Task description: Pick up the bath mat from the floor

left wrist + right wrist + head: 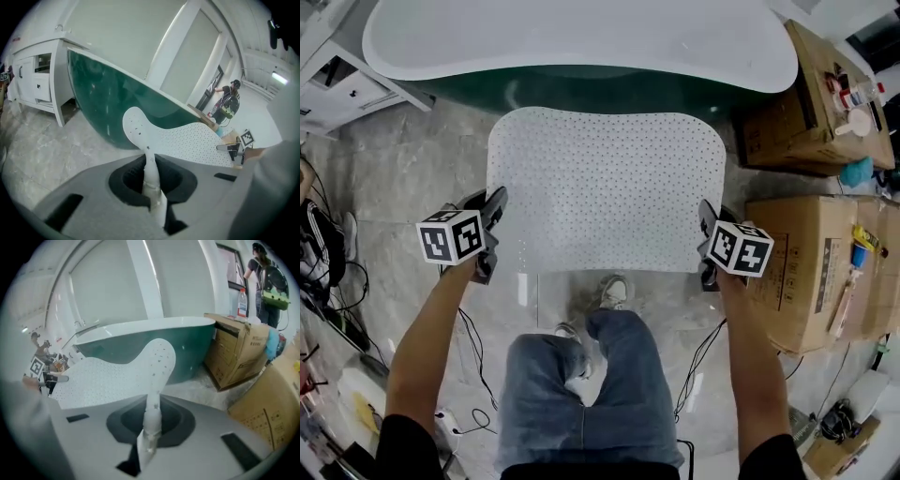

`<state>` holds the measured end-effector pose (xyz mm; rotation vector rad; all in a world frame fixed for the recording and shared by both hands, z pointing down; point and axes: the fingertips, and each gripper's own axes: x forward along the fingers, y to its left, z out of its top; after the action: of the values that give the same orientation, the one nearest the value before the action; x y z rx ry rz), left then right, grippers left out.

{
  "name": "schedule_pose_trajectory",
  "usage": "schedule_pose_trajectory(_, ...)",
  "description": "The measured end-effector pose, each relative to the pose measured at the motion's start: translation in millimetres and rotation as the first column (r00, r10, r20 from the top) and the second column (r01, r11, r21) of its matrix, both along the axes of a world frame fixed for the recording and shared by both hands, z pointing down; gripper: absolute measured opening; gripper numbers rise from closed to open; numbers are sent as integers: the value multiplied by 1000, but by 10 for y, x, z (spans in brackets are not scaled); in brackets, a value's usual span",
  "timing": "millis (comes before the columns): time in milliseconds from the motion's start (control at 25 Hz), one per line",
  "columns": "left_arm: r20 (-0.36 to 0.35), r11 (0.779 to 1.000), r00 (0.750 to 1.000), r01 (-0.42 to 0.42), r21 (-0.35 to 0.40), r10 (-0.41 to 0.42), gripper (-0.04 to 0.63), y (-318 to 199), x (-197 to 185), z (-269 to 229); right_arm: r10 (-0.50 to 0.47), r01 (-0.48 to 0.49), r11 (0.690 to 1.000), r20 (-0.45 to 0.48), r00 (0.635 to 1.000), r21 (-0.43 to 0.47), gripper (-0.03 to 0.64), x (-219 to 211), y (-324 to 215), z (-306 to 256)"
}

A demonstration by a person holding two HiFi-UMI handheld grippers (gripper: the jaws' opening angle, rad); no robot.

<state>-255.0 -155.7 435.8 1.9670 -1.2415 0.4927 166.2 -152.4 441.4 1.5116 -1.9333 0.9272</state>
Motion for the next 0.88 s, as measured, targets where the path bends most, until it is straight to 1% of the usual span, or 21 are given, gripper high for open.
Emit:
schedule_pose_trajectory(160, -6, 999, 1000, 31, 29, -30, 29, 91, -72, -574, 7, -8, 999, 23, 1000, 38, 28, -63, 10, -607)
schedule_pose_trajectory(280, 3, 998, 999, 43, 53, -43, 29, 134, -146, -1024, -15, 13, 997, 21, 1000, 74, 28, -162, -16, -1074)
schedule_pose_trajectory(360, 14, 996, 999, 47, 77, -48, 29, 139, -195, -1317, -19, 16, 995, 28, 999, 99, 28, -231, -41, -1383)
schedule_pose_trajectory(440, 10, 993, 998, 64, 104, -65, 29, 127, -223, -1596, -16, 11, 992, 42, 999, 124, 28, -290, -71, -1667)
schedule_pose_trajectory(560, 3, 986, 996, 87, 143, -89, 29, 108, -223, -1987, -13, 3, 988, 59, 998, 156, 28, -349, -113, -2053)
schedule_pose_trajectory(680, 31, 978, 994, 96, 186, -103, 29, 12, -223, -2364, -5, -12, 982, 89, 996, 188, 28, -377, -231, -2419)
schedule_pose_trajectory(880, 32, 964, 990, 124, 235, -135, 29, -114, -46, -2933, -18, -6, 972, 102, 995, 237, 28, -248, -376, -2963)
